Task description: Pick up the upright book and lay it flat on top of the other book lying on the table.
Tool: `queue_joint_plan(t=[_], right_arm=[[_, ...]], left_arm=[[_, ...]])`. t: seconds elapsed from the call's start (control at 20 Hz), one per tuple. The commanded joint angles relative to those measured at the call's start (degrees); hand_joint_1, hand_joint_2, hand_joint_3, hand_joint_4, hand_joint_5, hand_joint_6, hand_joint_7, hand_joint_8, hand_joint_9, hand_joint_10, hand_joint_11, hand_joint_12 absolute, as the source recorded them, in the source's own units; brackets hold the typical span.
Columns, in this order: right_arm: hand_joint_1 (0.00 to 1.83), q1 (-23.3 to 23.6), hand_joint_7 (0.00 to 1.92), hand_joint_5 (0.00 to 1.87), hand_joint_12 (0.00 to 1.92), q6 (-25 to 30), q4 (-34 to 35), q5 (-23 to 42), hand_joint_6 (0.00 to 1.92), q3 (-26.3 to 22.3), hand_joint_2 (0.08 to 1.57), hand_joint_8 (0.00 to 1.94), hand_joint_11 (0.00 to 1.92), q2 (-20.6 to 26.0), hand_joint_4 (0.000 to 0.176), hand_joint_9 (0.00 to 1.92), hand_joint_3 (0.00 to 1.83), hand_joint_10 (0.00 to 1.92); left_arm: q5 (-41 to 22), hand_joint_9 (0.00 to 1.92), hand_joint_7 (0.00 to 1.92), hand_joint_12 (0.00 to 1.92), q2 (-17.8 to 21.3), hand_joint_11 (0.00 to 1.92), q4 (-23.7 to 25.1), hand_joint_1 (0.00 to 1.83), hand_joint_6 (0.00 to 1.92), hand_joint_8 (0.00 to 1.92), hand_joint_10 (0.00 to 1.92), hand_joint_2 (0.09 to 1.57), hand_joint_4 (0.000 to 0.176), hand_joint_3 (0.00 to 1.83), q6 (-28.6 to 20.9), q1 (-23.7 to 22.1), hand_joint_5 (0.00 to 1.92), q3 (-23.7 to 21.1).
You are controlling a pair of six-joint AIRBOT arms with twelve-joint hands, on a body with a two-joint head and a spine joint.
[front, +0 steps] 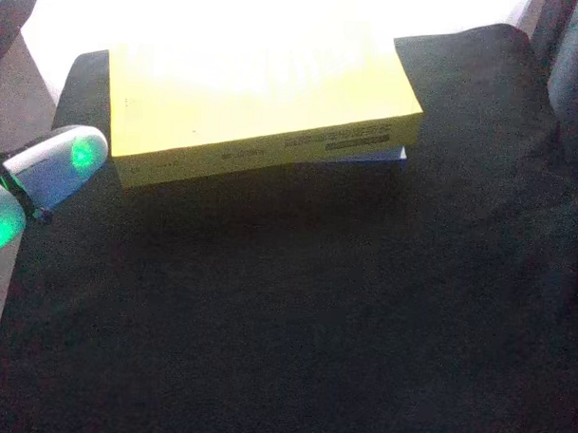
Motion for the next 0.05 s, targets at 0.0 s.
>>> queue_joint_plan(t=[0.0], right_arm=[[0.15,0.89,0.00,0.00,0.00,0.43,4.11,9.07,0.00,-0.51,1.20,0.00,0.00,0.41,0.052,0.00,0.01,0.00]], left_arm=[[-7.13,0.00,0.00,0.00,0.47,0.00,0.90,0.30,0.00,0.00,0.00,1.22,0.173,0.00,-0.18,-0.14,0.00,0.20]])
